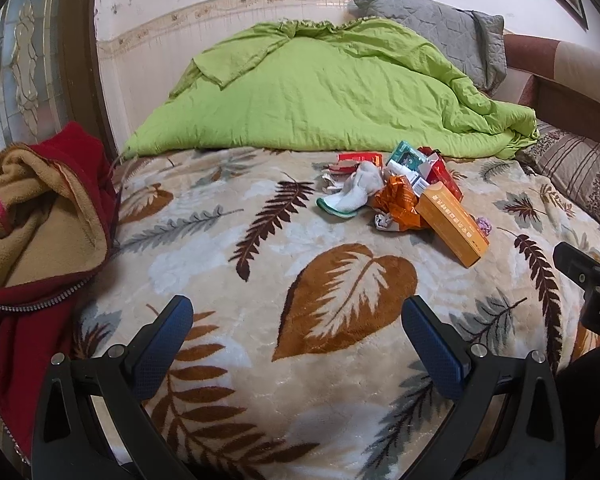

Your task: Collect trash

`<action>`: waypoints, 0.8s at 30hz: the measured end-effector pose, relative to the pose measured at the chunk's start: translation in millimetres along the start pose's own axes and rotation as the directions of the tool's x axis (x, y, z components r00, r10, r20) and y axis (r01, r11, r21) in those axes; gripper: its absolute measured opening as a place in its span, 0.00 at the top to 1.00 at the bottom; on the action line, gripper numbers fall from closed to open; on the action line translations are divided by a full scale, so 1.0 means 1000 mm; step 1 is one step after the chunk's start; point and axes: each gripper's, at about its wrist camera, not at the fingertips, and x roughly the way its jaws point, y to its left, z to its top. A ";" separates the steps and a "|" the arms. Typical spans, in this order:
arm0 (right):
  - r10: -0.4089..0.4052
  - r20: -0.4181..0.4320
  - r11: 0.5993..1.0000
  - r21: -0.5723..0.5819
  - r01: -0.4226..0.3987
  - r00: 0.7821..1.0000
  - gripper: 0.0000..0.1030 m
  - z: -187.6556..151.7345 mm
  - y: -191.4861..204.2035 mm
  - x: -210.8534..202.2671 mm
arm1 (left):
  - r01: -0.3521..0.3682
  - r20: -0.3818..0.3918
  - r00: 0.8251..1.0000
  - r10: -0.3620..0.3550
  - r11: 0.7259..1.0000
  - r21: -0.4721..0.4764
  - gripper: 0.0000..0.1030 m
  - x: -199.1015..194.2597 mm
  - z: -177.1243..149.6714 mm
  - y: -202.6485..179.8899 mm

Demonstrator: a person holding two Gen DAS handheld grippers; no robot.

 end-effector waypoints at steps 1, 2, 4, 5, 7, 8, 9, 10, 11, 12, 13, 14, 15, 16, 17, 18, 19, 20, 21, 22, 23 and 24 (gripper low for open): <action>0.001 0.001 1.000 0.000 -0.001 1.000 0.00 0.000 -0.001 0.000 | 0.016 -0.013 1.000 -0.016 1.000 -0.009 0.00 0.002 0.000 0.001; 0.002 0.002 1.000 -0.001 -0.002 1.000 0.00 0.000 -0.001 0.000 | 0.029 -0.024 0.999 -0.030 0.999 -0.018 0.00 0.004 0.000 0.003; 0.020 0.001 1.000 0.007 -0.020 1.000 0.00 0.000 -0.002 0.001 | 0.060 -0.046 0.997 -0.062 0.998 -0.037 0.00 0.007 0.002 0.005; 0.029 0.030 0.999 0.015 -0.030 0.999 0.01 0.000 -0.003 0.001 | 0.074 -0.050 0.996 -0.077 0.996 -0.043 0.02 0.008 0.004 0.006; 0.085 0.025 0.996 0.023 -0.085 0.996 0.08 0.002 -0.004 0.003 | 0.096 -0.056 0.994 -0.098 0.995 -0.039 0.13 0.010 0.012 0.008; 0.134 0.013 0.991 0.020 -0.134 0.991 0.16 0.003 -0.004 0.006 | 0.109 -0.063 0.992 -0.111 0.993 -0.037 0.18 0.013 0.016 0.008; 0.196 0.026 0.980 0.036 -0.197 0.980 0.19 0.005 -0.003 0.011 | 0.116 -0.073 0.990 -0.119 0.993 -0.037 0.26 0.016 0.019 0.008; 0.248 0.017 0.967 0.053 -0.248 0.969 0.26 0.008 -0.002 0.016 | 0.140 -0.096 0.985 -0.143 0.989 -0.038 0.35 0.021 0.023 0.007; 0.287 -0.034 0.957 0.056 -0.285 0.957 0.36 0.012 0.001 0.023 | 0.154 -0.114 0.981 -0.158 0.987 -0.044 0.39 0.026 0.029 0.009; 0.299 -0.060 0.954 0.027 -0.297 0.952 0.38 0.016 0.006 0.031 | 0.176 -0.135 0.974 -0.182 0.983 -0.058 0.45 0.032 0.033 0.009; 0.309 -0.074 0.951 -0.005 -0.311 0.948 0.39 0.024 0.013 0.043 | 0.200 -0.144 0.967 -0.209 0.977 -0.078 0.50 0.036 0.038 0.012; 0.314 -0.080 0.949 -0.012 -0.316 0.946 0.40 0.030 0.019 0.051 | 0.218 -0.153 0.961 -0.230 0.972 -0.091 0.50 0.041 0.044 0.013; 0.314 -0.111 0.948 -0.009 -0.317 0.943 0.40 0.034 0.022 0.062 | 0.249 -0.163 0.951 -0.264 0.963 -0.105 0.50 0.046 0.051 0.013; 0.328 -0.152 0.944 0.010 -0.331 0.932 0.40 0.038 0.023 0.072 | 0.262 -0.168 0.946 -0.276 0.960 -0.103 0.50 0.049 0.056 0.012; 0.335 -0.181 0.941 0.016 -0.338 0.925 0.41 0.043 0.028 0.089 | 0.271 -0.173 0.943 -0.284 0.958 -0.094 0.50 0.052 0.062 0.009; 0.351 -0.239 0.936 0.052 -0.349 0.905 0.41 0.043 0.023 0.098 | 0.277 -0.175 0.941 -0.288 0.957 -0.085 0.50 0.055 0.067 0.008; 0.336 -0.257 0.941 0.042 -0.337 0.906 0.41 0.045 0.025 0.110 | 0.288 -0.179 0.938 -0.295 0.955 -0.069 0.50 0.058 0.073 0.004; 0.321 -0.286 0.944 0.016 -0.330 0.903 0.41 0.046 0.030 0.126 | 0.296 -0.186 0.935 -0.301 0.954 -0.058 0.50 0.063 0.078 0.001; 0.311 -0.305 0.946 0.007 -0.324 0.900 0.42 0.046 0.031 0.136 | 0.300 -0.190 0.933 -0.305 0.952 -0.055 0.50 0.067 0.082 -0.001; 0.309 -0.342 0.946 0.015 -0.324 0.887 0.50 0.043 0.034 0.147 | 0.308 -0.196 0.929 -0.313 0.950 -0.054 0.50 0.072 0.087 -0.004; 0.302 -0.363 0.947 0.012 -0.320 0.882 0.52 0.040 0.035 0.152 | 0.321 -0.206 0.923 -0.326 0.945 -0.057 0.50 0.079 0.092 -0.007; 0.296 -0.357 0.948 -0.002 -0.318 0.886 0.52 0.038 0.036 0.152 | 0.335 -0.214 0.916 -0.340 0.940 -0.064 0.50 0.086 0.097 -0.011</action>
